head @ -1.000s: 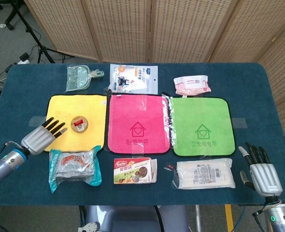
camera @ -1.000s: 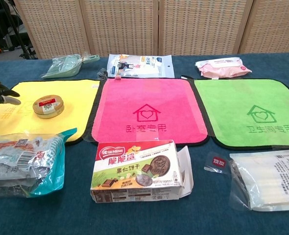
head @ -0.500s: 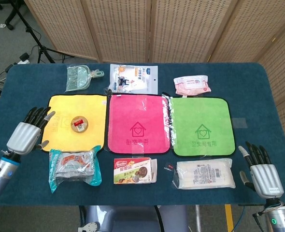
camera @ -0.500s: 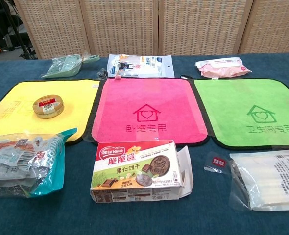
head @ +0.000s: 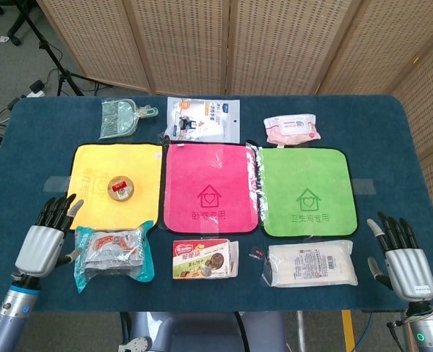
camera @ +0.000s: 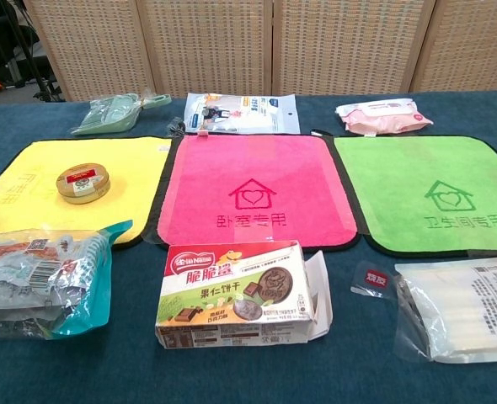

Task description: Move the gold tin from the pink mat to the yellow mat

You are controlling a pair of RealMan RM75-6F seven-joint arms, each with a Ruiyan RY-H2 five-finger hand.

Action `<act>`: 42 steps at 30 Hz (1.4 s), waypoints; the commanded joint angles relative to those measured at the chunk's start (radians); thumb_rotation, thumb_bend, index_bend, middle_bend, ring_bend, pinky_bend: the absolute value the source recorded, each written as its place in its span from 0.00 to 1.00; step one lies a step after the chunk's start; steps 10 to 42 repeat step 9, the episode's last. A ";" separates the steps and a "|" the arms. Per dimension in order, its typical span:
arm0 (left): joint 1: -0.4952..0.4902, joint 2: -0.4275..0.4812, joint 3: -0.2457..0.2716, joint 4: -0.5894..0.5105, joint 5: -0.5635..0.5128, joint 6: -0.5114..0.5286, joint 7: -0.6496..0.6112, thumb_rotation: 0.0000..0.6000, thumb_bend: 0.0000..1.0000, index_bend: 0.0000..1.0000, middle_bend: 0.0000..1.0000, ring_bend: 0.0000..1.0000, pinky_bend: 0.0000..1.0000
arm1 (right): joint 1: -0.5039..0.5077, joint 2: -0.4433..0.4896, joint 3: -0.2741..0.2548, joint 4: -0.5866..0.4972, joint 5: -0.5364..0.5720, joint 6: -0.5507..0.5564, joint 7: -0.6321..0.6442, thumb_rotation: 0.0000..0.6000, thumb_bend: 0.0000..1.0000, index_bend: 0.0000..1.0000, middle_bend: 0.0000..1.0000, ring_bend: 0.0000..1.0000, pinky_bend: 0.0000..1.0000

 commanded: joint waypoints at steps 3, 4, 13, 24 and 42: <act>0.036 -0.004 0.007 0.030 -0.004 -0.011 -0.033 1.00 0.14 0.03 0.00 0.00 0.00 | 0.000 0.001 0.001 -0.003 0.006 -0.007 0.001 1.00 0.44 0.08 0.00 0.00 0.00; 0.040 -0.003 0.001 0.034 -0.005 -0.005 -0.044 1.00 0.14 0.03 0.00 0.00 0.00 | 0.001 0.000 0.001 -0.004 0.006 -0.008 -0.001 1.00 0.44 0.08 0.00 0.00 0.00; 0.055 0.003 -0.019 0.042 -0.007 0.015 -0.072 1.00 0.14 0.03 0.00 0.00 0.00 | 0.005 -0.004 -0.005 -0.007 -0.005 -0.015 -0.015 1.00 0.44 0.08 0.00 0.00 0.00; 0.055 0.003 -0.019 0.042 -0.007 0.015 -0.072 1.00 0.14 0.03 0.00 0.00 0.00 | 0.005 -0.004 -0.005 -0.007 -0.005 -0.015 -0.015 1.00 0.44 0.08 0.00 0.00 0.00; 0.055 0.003 -0.019 0.042 -0.007 0.015 -0.072 1.00 0.14 0.03 0.00 0.00 0.00 | 0.005 -0.004 -0.005 -0.007 -0.005 -0.015 -0.015 1.00 0.44 0.08 0.00 0.00 0.00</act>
